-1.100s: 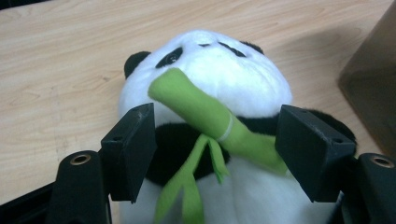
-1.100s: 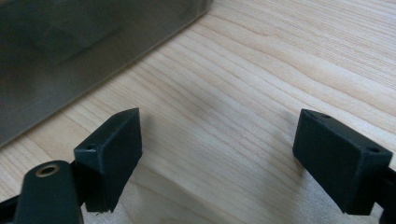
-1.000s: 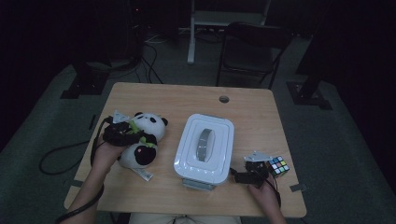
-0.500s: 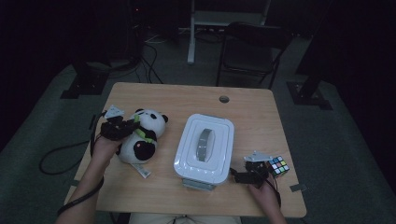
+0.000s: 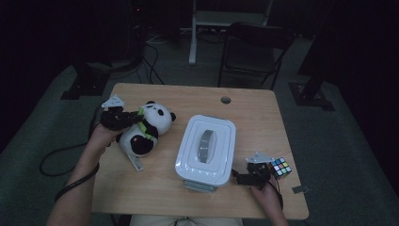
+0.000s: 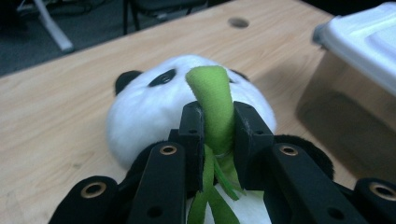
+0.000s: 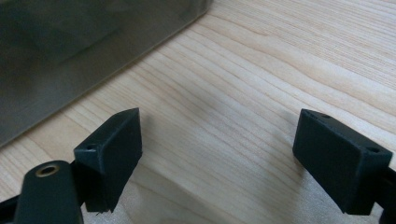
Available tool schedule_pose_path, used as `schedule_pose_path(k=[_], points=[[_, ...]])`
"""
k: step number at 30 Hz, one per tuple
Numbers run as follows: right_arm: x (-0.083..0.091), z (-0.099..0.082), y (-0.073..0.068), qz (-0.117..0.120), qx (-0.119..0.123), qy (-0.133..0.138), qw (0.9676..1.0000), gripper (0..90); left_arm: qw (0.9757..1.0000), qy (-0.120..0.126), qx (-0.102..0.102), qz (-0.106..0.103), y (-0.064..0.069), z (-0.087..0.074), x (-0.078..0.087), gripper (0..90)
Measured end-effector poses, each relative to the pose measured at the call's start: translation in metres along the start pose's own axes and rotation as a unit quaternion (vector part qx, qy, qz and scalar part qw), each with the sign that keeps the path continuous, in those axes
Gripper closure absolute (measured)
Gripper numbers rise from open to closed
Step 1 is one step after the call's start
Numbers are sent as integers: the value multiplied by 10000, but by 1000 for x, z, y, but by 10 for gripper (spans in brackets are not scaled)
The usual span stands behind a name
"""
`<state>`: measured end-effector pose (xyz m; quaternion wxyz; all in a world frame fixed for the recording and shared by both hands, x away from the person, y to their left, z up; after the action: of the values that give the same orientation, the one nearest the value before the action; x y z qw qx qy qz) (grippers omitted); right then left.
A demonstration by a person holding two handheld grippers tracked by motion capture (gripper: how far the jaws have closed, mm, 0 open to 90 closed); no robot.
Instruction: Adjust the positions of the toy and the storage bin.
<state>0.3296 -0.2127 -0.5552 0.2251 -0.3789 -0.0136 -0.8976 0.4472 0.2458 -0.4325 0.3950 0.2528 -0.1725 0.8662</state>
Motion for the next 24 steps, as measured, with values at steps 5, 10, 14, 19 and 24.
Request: schedule_pose_path(k=[5, 10, 14, 19, 24], points=[[0, 0, 0, 0, 0, 0, 10000, 153, 9996, -117, 205, 125, -3, -15, -10, 747], [0, 0, 0, 1, 3, 1, 10000, 153, 9996, -17, 276, 99, -2, -14, -6, 579], [0, 0, 0, 0, 1, 0, 10000, 153, 9990, -18, 355, 276, -1, -12, 0, 425], [0, 0, 0, -2, 2, 0, 10000, 153, 9990, 128, 328, 267, 6, -8, 11, 403], [0, 0, 0, 0, 3, 2, 10000, 153, 9992, 238, 310, 109, 19, -2, 18, 286]])
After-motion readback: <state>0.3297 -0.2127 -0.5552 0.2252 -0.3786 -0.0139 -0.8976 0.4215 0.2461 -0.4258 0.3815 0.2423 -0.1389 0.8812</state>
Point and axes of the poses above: each handheld gripper's, and its own axes: x roughly backward along the jaws, z roughly out of its top, y roughly to its right, the point moved 4 cm from there along -x, roughly forward along the jaws, and after that the axes turned 11 degrees about -x, right-handed, at the moved point
